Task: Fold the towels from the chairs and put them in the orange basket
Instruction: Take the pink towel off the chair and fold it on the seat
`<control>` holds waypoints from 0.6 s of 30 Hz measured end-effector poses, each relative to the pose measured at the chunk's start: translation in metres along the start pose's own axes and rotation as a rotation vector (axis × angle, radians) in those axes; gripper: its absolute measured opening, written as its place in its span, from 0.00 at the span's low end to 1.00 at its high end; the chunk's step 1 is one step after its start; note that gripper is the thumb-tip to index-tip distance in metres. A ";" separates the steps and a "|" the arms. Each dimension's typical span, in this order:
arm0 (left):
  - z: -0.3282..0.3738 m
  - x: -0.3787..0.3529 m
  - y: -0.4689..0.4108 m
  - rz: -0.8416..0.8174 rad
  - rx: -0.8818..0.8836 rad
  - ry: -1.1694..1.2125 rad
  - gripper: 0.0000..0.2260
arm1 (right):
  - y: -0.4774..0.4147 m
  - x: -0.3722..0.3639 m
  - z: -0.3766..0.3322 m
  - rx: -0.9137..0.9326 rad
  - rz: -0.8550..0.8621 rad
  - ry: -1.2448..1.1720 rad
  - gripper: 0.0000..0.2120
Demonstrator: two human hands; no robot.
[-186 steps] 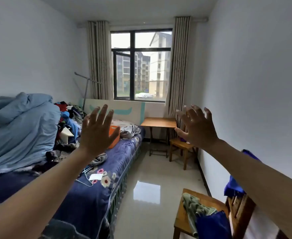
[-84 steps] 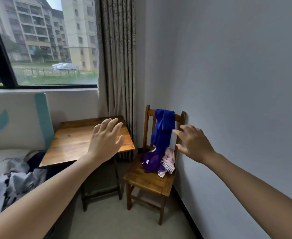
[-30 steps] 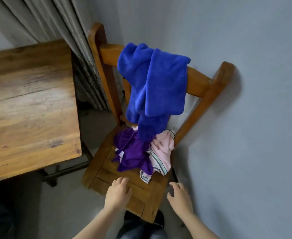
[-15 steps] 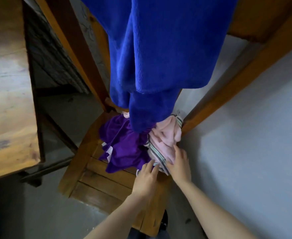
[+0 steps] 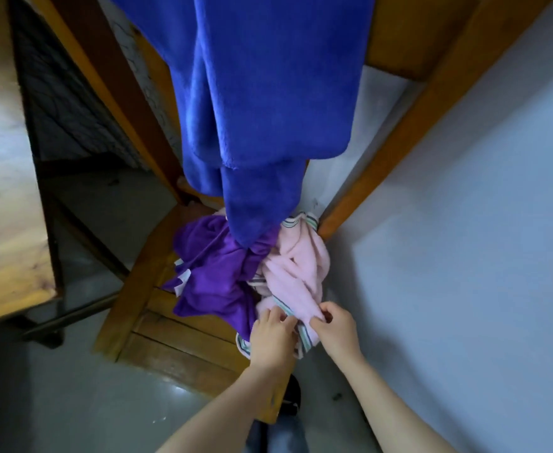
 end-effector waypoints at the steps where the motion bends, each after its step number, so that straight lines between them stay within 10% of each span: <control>1: 0.004 0.013 0.007 0.032 -0.010 0.013 0.09 | 0.006 0.007 -0.001 -0.010 0.011 -0.008 0.16; 18: 0.069 0.275 0.093 0.260 -0.088 0.591 0.09 | 0.140 0.143 -0.185 0.245 0.019 -0.020 0.09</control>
Point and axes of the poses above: each hand's wrist, its own y-axis away from the middle knuckle, its own x-axis out of the back of the hand, z = x × y, the point moved 10 cm from there along -y, towards the middle knuckle, and after that the axes turned 3 degrees about z, right-handed, at the moved point
